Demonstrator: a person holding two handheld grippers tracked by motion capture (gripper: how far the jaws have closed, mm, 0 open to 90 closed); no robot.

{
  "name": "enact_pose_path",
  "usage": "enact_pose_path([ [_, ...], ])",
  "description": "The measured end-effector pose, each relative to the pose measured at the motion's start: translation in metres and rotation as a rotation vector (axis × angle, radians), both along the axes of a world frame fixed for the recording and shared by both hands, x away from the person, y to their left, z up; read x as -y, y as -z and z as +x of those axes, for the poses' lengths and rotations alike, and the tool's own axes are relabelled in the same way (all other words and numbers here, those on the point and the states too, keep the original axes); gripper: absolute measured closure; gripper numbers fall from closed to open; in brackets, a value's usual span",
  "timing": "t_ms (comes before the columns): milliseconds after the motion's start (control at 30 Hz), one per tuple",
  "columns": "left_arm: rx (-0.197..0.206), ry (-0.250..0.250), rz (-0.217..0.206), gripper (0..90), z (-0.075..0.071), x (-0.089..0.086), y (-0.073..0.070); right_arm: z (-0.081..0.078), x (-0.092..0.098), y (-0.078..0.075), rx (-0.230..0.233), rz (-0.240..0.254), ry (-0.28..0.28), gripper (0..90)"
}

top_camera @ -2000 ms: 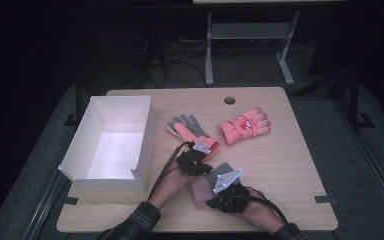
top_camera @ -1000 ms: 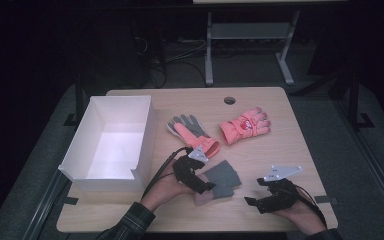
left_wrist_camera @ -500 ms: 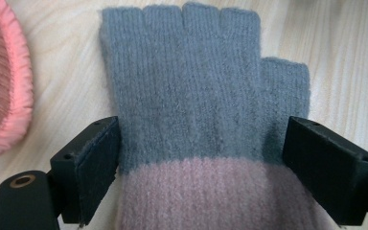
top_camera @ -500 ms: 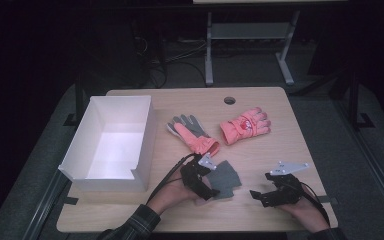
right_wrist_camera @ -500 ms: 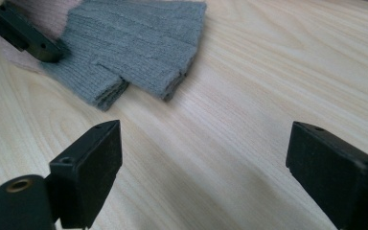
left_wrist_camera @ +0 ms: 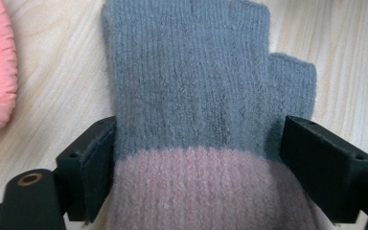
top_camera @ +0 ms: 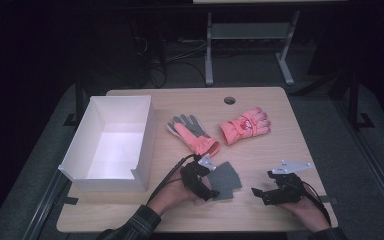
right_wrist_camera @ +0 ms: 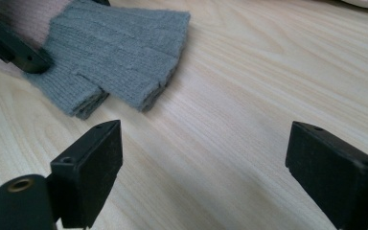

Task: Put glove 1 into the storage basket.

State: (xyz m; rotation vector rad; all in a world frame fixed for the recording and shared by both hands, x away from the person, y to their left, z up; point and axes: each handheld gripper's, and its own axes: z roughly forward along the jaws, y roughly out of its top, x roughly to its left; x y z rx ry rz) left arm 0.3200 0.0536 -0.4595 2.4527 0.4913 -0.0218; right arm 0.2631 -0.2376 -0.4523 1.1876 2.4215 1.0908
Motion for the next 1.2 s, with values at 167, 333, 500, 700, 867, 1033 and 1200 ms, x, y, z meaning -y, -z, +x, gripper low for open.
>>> enact_pose_path([
  [167, -0.021, 0.017, -0.006, 27.7, -0.001, 0.000, -0.003, 0.000, 0.001, -0.001, 0.016, 0.002, 0.009, 13.2],
  [333, -0.048, 0.040, -0.017, 45.5, -0.001, 0.000, -0.004, 0.000, 0.003, -0.002, 0.029, 0.003, 0.027, 13.2],
  [500, -0.047, 0.049, -0.016, 56.5, -0.003, 0.000, -0.008, 0.000, 0.003, -0.002, 0.041, 0.005, 0.038, 13.1],
  [700, -0.079, 0.042, -0.033, 59.7, 0.000, -0.001, -0.011, 0.000, 0.002, -0.002, 0.049, 0.005, 0.041, 13.2],
  [867, -0.092, 0.036, -0.039, 60.0, 0.000, -0.001, -0.017, 0.001, 0.003, -0.002, 0.046, 0.006, 0.051, 13.2],
  [1033, -0.099, 0.026, -0.058, 60.0, 0.002, -0.005, -0.027, 0.000, 0.003, -0.002, 0.045, 0.007, 0.055, 13.1],
  [1200, -0.097, 0.001, -0.065, 60.0, 0.004, -0.011, -0.043, 0.000, 0.003, -0.002, 0.047, 0.008, 0.057, 13.1],
])
